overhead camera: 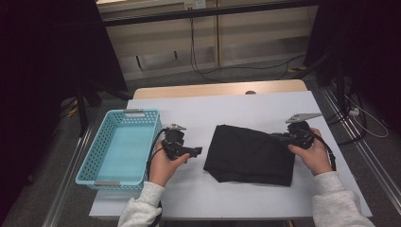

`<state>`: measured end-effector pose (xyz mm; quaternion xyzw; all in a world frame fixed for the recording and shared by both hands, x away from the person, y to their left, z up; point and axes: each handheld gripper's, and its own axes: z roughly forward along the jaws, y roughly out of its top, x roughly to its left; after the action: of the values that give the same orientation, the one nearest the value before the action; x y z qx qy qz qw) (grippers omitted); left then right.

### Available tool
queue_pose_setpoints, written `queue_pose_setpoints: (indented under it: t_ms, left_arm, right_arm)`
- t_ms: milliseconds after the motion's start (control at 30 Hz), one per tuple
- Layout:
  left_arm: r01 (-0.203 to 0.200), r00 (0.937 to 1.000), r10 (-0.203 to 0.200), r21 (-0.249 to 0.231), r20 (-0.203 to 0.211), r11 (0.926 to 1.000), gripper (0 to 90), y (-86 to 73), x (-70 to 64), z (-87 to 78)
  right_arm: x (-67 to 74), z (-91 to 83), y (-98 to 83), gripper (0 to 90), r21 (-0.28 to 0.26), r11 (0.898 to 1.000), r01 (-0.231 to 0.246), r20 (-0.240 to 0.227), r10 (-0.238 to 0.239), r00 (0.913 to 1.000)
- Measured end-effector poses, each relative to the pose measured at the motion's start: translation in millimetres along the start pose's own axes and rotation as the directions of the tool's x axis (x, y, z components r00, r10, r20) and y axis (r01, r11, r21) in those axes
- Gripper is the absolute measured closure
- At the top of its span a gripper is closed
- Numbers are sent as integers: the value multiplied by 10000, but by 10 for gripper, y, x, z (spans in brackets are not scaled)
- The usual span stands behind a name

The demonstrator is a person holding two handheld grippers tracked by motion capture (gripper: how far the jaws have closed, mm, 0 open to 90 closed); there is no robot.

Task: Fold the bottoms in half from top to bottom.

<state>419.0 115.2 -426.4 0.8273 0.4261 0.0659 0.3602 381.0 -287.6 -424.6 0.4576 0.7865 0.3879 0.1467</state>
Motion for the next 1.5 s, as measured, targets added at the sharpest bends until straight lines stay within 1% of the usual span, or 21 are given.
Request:
queue_pose_setpoints:
  t_ms: [100,133,167,233,400,467,633,667,700,767,800,867,900,1000,1033,1067,1100,1167,1200,1367,1500]
  left_arm:
    - [-59,10000,59,15,4,10000,146,2,-16,10]
    - [-92,10000,92,51,33,9999,146,2,-15,13]
    - [-85,10000,85,62,28,9999,146,0,-16,19]
    - [-45,10000,45,51,4,10000,146,-1,-15,26]
    - [-23,10000,23,8,27,10000,146,4,-20,29]
    - [-27,10000,27,32,14,10000,146,3,-15,32]
    - [4,10000,-4,34,-18,10000,146,-3,-1,29]
    - [-17,10000,18,71,-32,10000,146,-5,5,26]
    - [20,10000,-19,70,-43,10000,146,-9,6,26]
    - [14,10000,-14,66,-44,10000,146,-14,8,23]
    - [13,10000,-13,82,-16,10000,146,-15,10,20]
    - [39,10000,-38,75,-65,10000,146,-19,15,21]
    - [54,10000,-54,88,-77,9999,146,-21,17,24]
    - [20,10000,-19,121,-53,9999,146,-21,15,28]
    - [17,10000,-16,126,-45,9999,146,-22,14,29]
    - [21,10000,-20,131,-54,9999,146,-22,14,28]
    - [19,10000,-19,119,-67,9999,146,-21,16,27]
    - [55,10000,-54,84,-63,9999,146,-20,16,24]
    - [41,10000,-40,72,-72,10000,146,-20,18,21]
    - [39,10000,-39,67,-52,10000,146,-17,20,7]
    - [-17,10000,17,-12,-33,10000,146,-9,9,-10]
  right_arm:
    - [6,30,-34,855,256,9996,117,260,-124,9996]
    - [1,46,-49,853,253,9996,143,295,-151,9995]
    - [-4,59,-60,852,166,9995,281,349,-286,9990]
    - [-17,79,-69,851,158,9998,141,565,-149,9983]
    - [-37,138,-39,856,-91,9998,182,1106,-170,9937]
    - [-33,192,-23,857,-35,9998,173,975,-168,9951]
    - [10,313,-1,852,166,9989,446,940,-459,9945]
    - [5,326,-9,844,225,9986,477,941,-496,9943]
    - [-2,333,-17,824,268,9989,391,1049,-417,9936]
    - [-28,320,-27,786,126,9995,291,1105,-304,9934]
    - [-39,299,-24,791,19,9998,194,1126,-195,9934]
    - [-51,269,-14,801,-193,9997,136,903,-118,9958]
    - [-47,268,-13,787,-213,9997,147,807,-129,9967]
    - [-35,313,-20,685,-44,9992,405,999,-399,9942]
    - [-32,336,-25,676,20,9989,471,1021,-470,9937]
    - [-24,362,-34,689,108,9983,579,955,-587,9937]
    - [-9,383,-42,731,276,9978,603,819,-623,9947]
    - [17,385,-36,822,245,9973,697,697,-713,9950]
    - [22,369,-25,842,230,9972,712,747,-727,9946]
    - [10,287,3,854,221,9991,356,568,-368,9977]
    - [25,91,58,854,-69,10000,-4,419,7,9991]
